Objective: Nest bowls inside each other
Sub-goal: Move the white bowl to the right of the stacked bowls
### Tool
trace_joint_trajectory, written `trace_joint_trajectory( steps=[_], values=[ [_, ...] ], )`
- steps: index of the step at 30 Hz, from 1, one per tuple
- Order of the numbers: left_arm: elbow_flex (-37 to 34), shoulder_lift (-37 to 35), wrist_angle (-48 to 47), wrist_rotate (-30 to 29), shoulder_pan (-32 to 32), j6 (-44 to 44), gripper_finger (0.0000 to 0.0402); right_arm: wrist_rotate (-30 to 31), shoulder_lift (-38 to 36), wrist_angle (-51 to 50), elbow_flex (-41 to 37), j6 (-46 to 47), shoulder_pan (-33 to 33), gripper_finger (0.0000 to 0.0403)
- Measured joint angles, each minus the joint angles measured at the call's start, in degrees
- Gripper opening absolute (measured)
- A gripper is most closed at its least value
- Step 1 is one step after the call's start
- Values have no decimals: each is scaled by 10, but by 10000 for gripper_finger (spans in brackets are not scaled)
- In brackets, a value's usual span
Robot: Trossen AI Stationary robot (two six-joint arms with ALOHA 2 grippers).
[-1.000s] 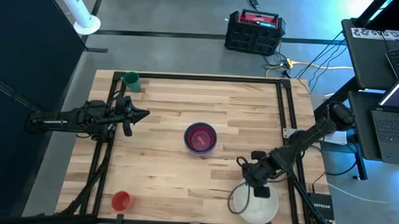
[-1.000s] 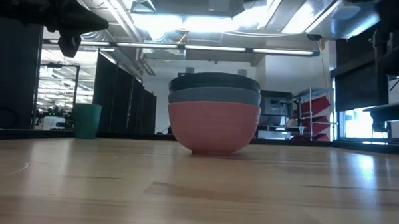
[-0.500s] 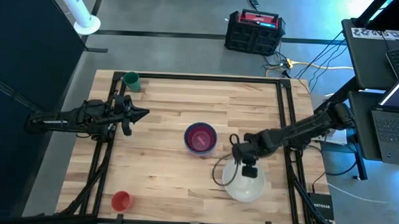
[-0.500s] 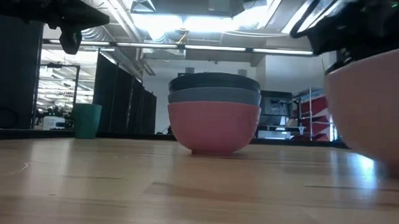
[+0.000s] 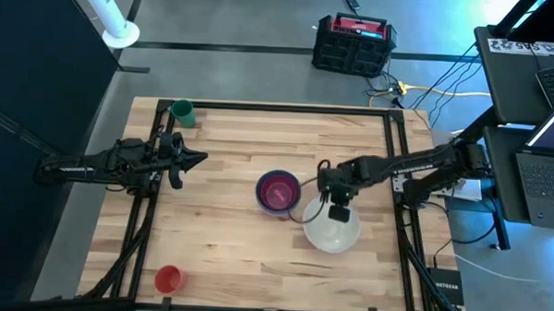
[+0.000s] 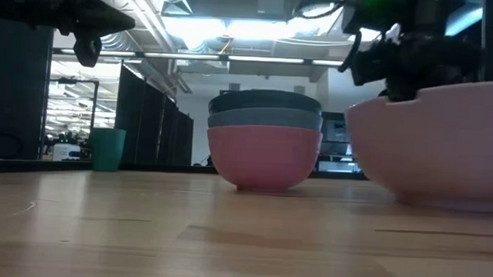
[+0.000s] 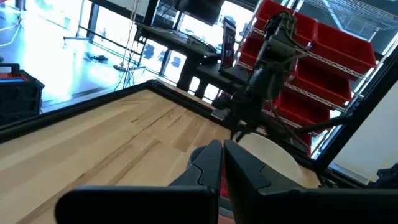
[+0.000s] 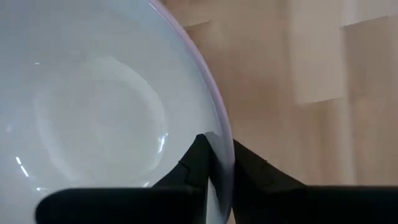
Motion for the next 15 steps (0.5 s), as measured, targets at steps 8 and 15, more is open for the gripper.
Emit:
trace_joint_trajectory(
  steps=[8, 15],
  values=[
    [0, 0, 0, 3, 0, 0, 0, 2, 0, -3, 0, -64, -79, 24],
    [0, 0, 0, 3, 0, 3, 0, 6, 0, 16, -1, -111, -151, 27]
  ],
)
